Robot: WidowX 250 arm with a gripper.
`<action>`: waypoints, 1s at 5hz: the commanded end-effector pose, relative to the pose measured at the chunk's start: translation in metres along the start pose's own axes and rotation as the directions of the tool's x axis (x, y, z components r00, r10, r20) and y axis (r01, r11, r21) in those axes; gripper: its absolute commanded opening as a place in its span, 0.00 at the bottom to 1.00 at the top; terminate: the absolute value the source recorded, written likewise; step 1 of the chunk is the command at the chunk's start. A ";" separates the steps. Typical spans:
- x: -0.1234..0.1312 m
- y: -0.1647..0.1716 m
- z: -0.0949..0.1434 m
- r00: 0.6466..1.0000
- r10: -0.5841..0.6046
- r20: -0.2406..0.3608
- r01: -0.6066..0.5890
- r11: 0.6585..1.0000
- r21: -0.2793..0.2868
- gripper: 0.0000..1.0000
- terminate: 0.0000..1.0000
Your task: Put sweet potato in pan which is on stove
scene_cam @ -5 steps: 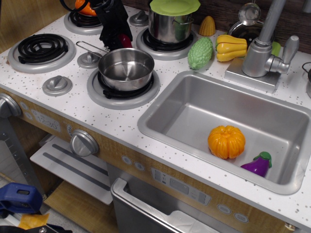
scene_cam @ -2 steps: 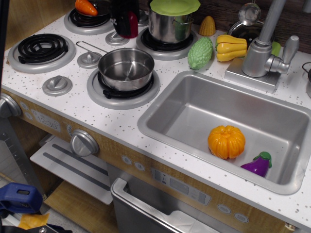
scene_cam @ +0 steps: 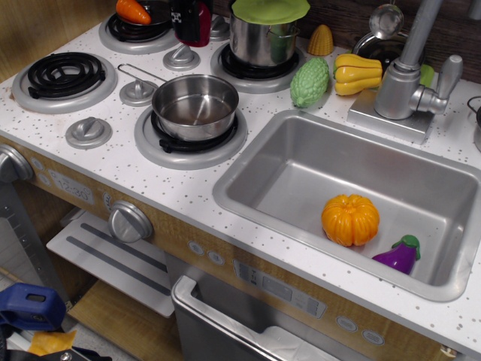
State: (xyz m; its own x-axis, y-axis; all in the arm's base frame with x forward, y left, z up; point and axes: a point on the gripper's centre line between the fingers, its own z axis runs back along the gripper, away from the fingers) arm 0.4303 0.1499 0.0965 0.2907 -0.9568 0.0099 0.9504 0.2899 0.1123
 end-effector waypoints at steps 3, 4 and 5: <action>0.028 -0.052 0.016 0.978 0.198 0.064 -0.205 0.969 0.137 0.00 0.00; 0.025 -0.061 0.005 0.968 0.226 0.106 -0.238 0.964 0.119 0.00 0.00; 0.023 -0.063 -0.004 0.970 0.224 0.096 -0.235 0.964 0.121 1.00 0.00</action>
State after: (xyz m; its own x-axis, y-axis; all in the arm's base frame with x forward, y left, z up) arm 0.3751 0.1061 0.0562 0.4803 -0.8680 0.1259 0.8540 0.4955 0.1588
